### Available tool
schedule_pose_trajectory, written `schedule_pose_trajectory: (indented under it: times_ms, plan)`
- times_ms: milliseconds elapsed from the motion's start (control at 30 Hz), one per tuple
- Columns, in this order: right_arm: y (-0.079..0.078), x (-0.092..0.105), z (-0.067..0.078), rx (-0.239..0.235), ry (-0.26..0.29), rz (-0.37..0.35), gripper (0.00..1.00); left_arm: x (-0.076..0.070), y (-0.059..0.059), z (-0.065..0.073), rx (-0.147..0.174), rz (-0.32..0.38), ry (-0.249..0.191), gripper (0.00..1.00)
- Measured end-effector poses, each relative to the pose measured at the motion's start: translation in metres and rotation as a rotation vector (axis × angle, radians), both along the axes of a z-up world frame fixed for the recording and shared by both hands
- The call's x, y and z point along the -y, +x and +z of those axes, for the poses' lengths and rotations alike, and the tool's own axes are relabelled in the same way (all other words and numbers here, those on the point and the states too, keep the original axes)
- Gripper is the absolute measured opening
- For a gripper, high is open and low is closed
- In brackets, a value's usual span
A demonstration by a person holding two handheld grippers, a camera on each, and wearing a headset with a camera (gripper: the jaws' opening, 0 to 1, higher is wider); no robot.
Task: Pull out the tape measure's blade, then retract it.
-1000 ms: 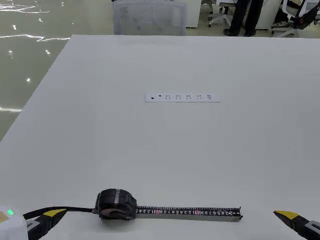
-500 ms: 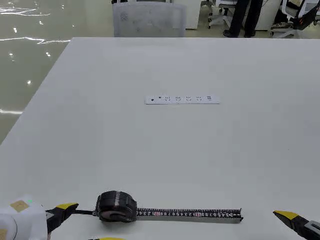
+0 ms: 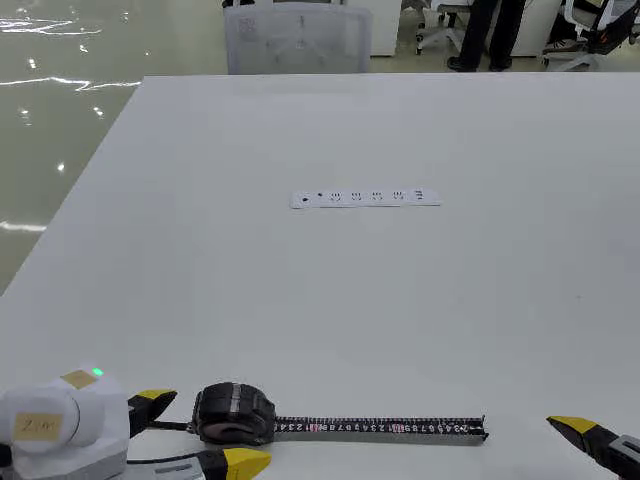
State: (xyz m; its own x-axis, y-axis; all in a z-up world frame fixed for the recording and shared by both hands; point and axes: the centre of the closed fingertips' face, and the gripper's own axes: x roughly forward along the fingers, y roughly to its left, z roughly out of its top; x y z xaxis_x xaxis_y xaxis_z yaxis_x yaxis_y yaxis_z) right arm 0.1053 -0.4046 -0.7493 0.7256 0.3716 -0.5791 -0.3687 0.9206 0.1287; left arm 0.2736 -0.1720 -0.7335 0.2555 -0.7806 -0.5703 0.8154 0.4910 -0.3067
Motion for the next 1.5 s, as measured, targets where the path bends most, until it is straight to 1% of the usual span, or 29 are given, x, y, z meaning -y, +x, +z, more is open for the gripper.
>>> schedule_pose_trajectory:
  times_ms: [67,200,233,367,433,467,533,567,600,700,800,867,1000,1067,1233,1300,1333,1367,1433,1500]
  plan:
    - [0.001,0.001,0.0,0.002,0.0,0.0,0.98,0.003,0.0,-0.001,0.001,0.0,0.005,0.89]
    - [0.002,0.002,-0.001,0.004,0.003,-0.001,0.98,0.008,0.003,-0.005,-0.01,0.013,0.019,0.89]
    - [0.002,0.001,-0.001,0.003,0.003,0.0,0.98,0.009,0.004,-0.006,-0.01,0.022,0.024,0.89]
    - [0.004,0.002,-0.004,0.004,0.008,0.0,0.98,0.012,0.006,-0.011,-0.031,0.06,0.036,0.89]
    - [0.005,0.002,-0.004,0.006,0.009,0.002,0.98,0.014,0.006,-0.012,-0.04,0.073,0.031,0.89]
    - [0.006,0.002,-0.004,0.006,0.009,0.003,0.98,0.014,0.006,-0.013,-0.042,0.089,0.039,0.89]
    - [0.008,0.003,-0.004,0.008,0.012,0.004,0.98,0.016,0.006,-0.014,-0.045,0.101,0.036,0.89]
    - [0.008,0.003,-0.005,0.009,0.011,0.006,0.98,0.017,0.006,-0.016,-0.051,0.115,0.042,0.89]
    - [0.009,0.003,-0.005,0.01,0.012,0.007,0.98,0.018,0.005,-0.017,-0.047,0.112,0.039,0.89]
    - [0.012,0.003,-0.005,0.012,0.015,0.012,0.97,0.019,0.005,-0.02,-0.055,0.127,0.045,0.89]
    - [0.015,0.002,-0.006,0.012,0.014,0.021,0.97,0.019,0.007,-0.022,-0.06,0.151,0.04,0.89]
    - [0.017,0.001,-0.005,0.014,0.018,0.024,0.97,0.018,0.008,-0.022,-0.07,0.17,0.036,0.89]
    - [0.021,0.002,-0.005,0.018,0.019,0.029,0.97,0.018,0.007,-0.028,-0.079,0.187,0.043,0.88]
    - [0.022,0.002,-0.005,0.019,0.02,0.031,0.97,0.018,0.007,-0.028,-0.077,0.199,0.039,0.89]
    - [0.025,0.004,-0.005,0.021,0.022,0.03,0.97,0.018,0.007,-0.031,-0.094,0.236,0.019,0.89]
    - [0.025,0.004,-0.006,0.021,0.023,0.03,0.97,0.017,0.007,-0.032,-0.092,0.24,0.019,0.88]
    - [0.026,0.004,-0.006,0.021,0.024,0.031,0.97,0.017,0.007,-0.032,-0.086,0.245,0.024,0.87]
    - [0.026,0.003,-0.006,0.021,0.025,0.032,0.97,0.017,0.007,-0.032,-0.087,0.249,0.022,0.87]
    - [0.027,0.002,-0.007,0.02,0.029,0.032,0.96,0.017,0.009,-0.032,-0.092,0.279,0.002,0.87]
    - [0.027,0.0,-0.008,0.019,0.029,0.037,0.95,0.018,0.008,-0.034,-0.084,0.273,0.008,0.87]
